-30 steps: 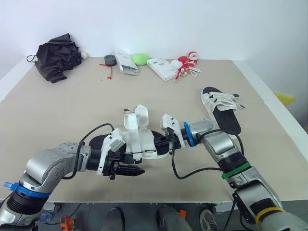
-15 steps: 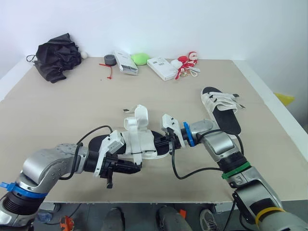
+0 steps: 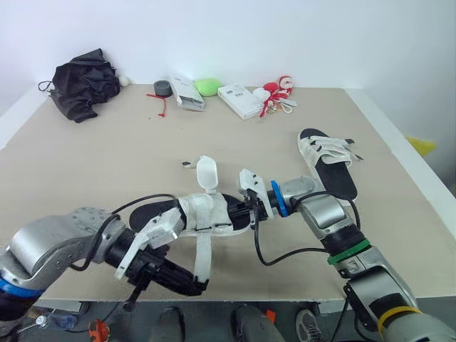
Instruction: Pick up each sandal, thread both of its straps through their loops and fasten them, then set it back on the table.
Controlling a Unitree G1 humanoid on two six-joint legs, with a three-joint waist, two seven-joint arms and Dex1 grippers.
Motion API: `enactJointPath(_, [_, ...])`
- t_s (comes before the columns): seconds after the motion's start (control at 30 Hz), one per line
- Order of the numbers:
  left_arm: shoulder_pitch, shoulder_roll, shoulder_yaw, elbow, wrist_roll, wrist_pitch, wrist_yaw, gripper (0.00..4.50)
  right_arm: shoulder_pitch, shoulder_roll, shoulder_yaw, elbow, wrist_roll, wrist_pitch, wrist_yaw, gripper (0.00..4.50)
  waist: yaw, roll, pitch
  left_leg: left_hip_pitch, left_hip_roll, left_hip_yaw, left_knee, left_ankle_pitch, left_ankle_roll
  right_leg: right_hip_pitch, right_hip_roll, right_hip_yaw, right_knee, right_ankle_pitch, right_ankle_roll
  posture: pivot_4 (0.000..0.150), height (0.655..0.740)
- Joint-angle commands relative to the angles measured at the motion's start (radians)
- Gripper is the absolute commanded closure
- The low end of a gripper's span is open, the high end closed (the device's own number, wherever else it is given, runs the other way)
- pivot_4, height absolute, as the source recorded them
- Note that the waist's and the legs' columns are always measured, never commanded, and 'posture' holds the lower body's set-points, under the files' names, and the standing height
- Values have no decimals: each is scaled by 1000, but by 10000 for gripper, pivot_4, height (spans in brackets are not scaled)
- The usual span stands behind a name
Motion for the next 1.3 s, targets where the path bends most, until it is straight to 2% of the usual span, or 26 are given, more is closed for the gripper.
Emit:
enactJointPath(0.03, [-65, -77, 116, 81, -254, 70, 117, 44575, 22, -6, 39, 46, -51, 14, -15, 45000, -1, 0, 0, 0, 0, 0, 0, 0, 0, 0, 0, 0, 0, 1, 0, 1500, 7380])
enactJointPath(0.1, [-74, -95, 137, 100, -364, 103, 171, 44575, 24, -8, 39, 44, -50, 15, -15, 45000, -2, 0, 0, 0, 0, 0, 0, 0, 0, 0, 0, 0, 0, 1, 1, 1500, 7380])
enactJointPath(0.2, [-74, -109, 158, 111, -419, 114, 243, 44575, 28, -11, 39, 39, -51, 17, -15, 45000, -3, 0, 0, 0, 0, -1, -1, 0, 1, 0, 1, 0, 0, 3, 6, 1500, 7380])
enactJointPath(0.37, [-124, -220, 236, 289, -400, 42, 517, 44575, 36, -11, 42, 31, -50, 19, -18, 45000, 1, 0, 0, 0, 0, -1, 0, 0, 1, 1, 1, 0, 0, 3, 4, 1500, 7380])
enactJointPath(0.43, [-156, -272, 276, 409, -414, 31, 692, 44575, 38, -10, 42, 31, -49, 19, -19, 45000, 0, 0, 0, 0, -1, -1, 1, 0, 1, 1, 0, 0, 0, 3, 4, 1500, 7380])
enactJointPath(0.53, [-151, -304, 301, 497, -367, 41, 868, 44575, 40, -8, 43, 29, -49, 20, -20, 45000, -1, 0, 0, 0, -1, -2, 1, 0, 1, 1, 0, 1, 0, 6, 9, 1500, 7380])
enactJointPath(0.87, [-106, -363, 337, 578, -418, 132, 1048, 44575, 40, -5, 43, 28, -49, 23, -21, 45000, -1, 0, 0, 0, -1, -2, 0, 0, 1, 1, 1, 0, 0, 5, 9, 1500, 7380])
enactJointPath(0.93, [-98, -382, 354, 604, -435, 144, 1063, 38043, 44, -8, 43, 29, -50, 20, -19, 45000, -1, 0, 0, 0, -1, -2, -1, 0, 0, 1, 1, 0, 0, 5, 9, 1500, 7380])
enactJointPath(0.97, [-97, -386, 359, 609, -441, 151, 1060, 37584, 45, -9, 43, 28, -50, 20, -19, 45000, -1, 0, 0, 0, -1, -2, -1, 0, 0, 1, 1, 0, 0, 5, 9, 1500, 7380])
enactJointPath(1.0, [-97, -391, 364, 613, -447, 155, 1054, 31297, 45, -9, 43, 27, -50, 21, -19, 45000, -1, 0, 0, 0, -1, -2, -1, 0, 0, 1, 1, 0, 0, 5, 9, 1500, 7380])
enactJointPath(1.1, [-112, -405, 377, 627, -446, 148, 1077, 20393, 42, -7, 41, 27, -49, 24, -21, 45000, -1, 0, 0, 0, -1, -2, 0, 0, 0, 1, 1, 0, 0, 5, 9, 1500, 7380])
enactJointPath(1.13, [-117, -407, 382, 637, -439, 143, 1088, 18951, 42, -7, 41, 26, -49, 25, -21, 45000, -1, -1, 0, 0, -2, -2, 0, 0, 0, 1, 1, 0, 0, 5, 9, 1500, 7380])
enactJointPath(1.23, [-130, -417, 407, 668, -431, 131, 1128, 8088, 44, -9, 41, 25, -49, 26, -22, 45000, -1, -1, 0, 0, -2, -3, 0, 0, 0, 2, 1, 0, 0, 5, 9, 1500, 7380])
enactJointPath(1.27, [-134, -420, 417, 675, -439, 129, 1139, 2559, 45, -10, 40, 25, -48, 26, -21, 45000, -1, -1, 0, 0, -2, -2, 0, 0, 0, 1, 1, 0, 0, 5, 9, 1500, 7380])
enactJointPath(1.3, [-139, -423, 426, 679, -444, 126, 1152, 859, 46, -11, 40, 25, -48, 25, -21, 45000, -1, -1, -1, 0, -2, -3, 0, 0, 0, 1, 1, 0, 0, 5, 9, 1500, 7380])
